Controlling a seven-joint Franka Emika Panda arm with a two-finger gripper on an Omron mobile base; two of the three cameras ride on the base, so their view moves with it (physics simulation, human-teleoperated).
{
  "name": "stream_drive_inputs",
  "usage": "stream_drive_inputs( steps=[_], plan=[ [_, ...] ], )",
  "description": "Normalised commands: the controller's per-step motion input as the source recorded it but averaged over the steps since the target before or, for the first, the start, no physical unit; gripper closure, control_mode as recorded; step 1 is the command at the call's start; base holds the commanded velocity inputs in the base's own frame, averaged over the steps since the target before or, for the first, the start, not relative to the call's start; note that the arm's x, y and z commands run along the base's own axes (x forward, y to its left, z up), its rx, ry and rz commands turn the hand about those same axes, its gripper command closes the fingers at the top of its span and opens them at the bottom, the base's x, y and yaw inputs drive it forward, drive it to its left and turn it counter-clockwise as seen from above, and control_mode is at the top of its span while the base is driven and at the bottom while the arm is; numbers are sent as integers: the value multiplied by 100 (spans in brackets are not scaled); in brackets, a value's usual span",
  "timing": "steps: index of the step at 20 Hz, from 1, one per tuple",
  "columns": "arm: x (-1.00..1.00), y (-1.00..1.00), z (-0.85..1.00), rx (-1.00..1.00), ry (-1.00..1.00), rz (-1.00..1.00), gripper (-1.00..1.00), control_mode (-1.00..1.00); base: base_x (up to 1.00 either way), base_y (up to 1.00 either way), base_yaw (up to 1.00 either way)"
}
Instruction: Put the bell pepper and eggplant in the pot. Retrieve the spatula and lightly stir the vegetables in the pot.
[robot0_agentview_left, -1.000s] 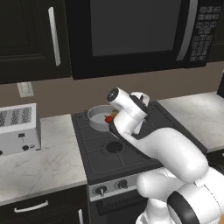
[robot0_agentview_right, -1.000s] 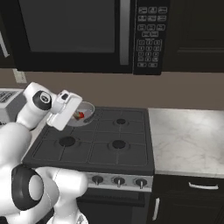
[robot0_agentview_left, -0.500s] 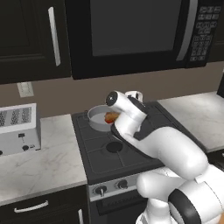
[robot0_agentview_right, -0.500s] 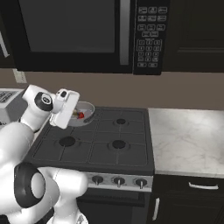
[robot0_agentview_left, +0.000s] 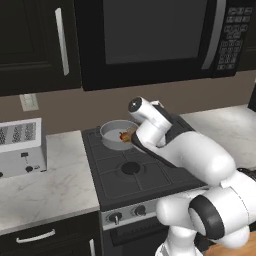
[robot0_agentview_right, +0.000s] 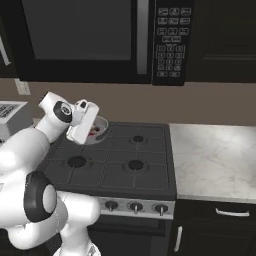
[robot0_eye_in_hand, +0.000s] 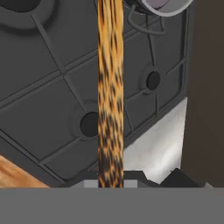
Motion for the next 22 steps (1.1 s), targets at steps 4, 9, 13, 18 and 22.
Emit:
stream_drive_inputs(
  steps=[4,9,13,18,22],
  plan=[
    [14,-1,5,0,6,-1,100,-100,0,0,0],
    [0,0,6,0,0,-1,100,-100,0,0,0],
    [1,-4,-9,0,0,0,100,-100,0,0,0],
    [10,-20,-15,0,-7,0,100,-100,0,0,0],
    [3,-29,0,0,-17,0,100,-100,0,0,0]
  ],
)
